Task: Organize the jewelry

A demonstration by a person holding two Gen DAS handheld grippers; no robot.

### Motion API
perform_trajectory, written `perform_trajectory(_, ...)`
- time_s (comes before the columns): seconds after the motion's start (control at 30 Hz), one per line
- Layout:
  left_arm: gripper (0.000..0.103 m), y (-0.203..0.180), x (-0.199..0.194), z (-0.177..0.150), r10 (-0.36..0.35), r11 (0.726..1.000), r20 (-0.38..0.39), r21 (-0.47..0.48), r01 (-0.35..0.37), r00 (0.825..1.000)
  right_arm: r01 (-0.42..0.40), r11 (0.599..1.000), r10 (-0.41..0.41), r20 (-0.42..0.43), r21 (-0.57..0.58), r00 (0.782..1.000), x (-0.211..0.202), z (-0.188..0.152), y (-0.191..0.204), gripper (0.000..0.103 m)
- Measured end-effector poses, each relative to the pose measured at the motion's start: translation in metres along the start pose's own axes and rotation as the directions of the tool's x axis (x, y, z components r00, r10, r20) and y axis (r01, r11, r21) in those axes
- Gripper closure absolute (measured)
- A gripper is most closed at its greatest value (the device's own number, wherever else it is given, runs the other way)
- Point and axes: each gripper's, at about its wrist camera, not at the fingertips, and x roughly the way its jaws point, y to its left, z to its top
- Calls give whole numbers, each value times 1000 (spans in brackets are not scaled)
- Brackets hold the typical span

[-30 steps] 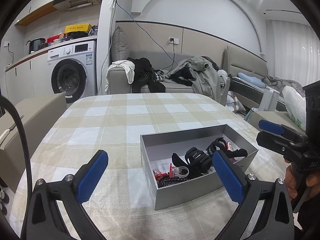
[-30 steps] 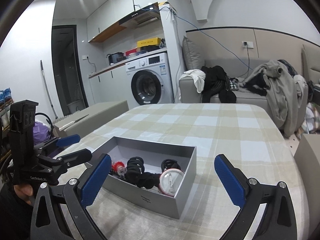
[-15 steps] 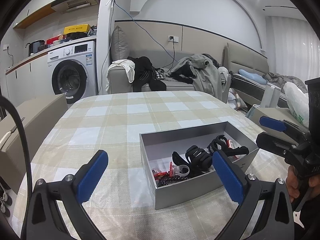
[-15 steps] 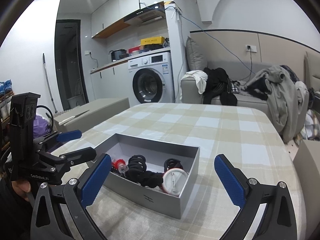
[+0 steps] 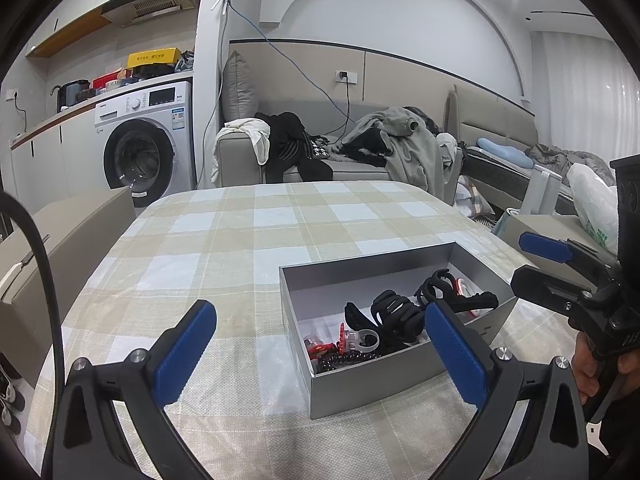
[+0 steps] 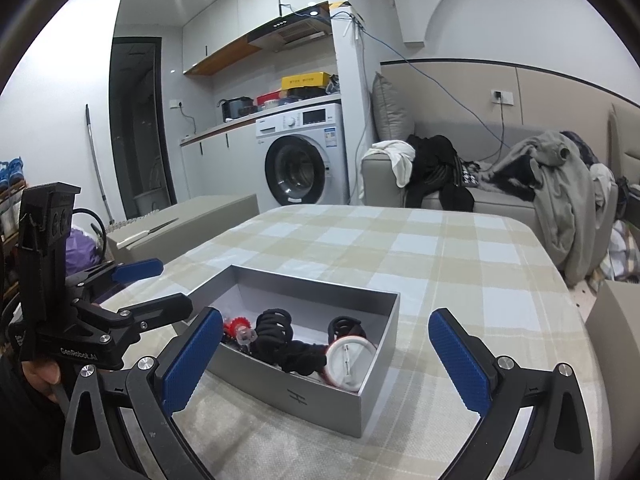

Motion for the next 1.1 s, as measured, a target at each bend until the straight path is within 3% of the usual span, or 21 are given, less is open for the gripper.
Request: perform_trajectory(1.1, 1, 2, -1, -1, -7, 1000, 10, -4, 7, 1000, 1, 1000, -1, -2, 2, 1000, -1, -1, -1, 0)
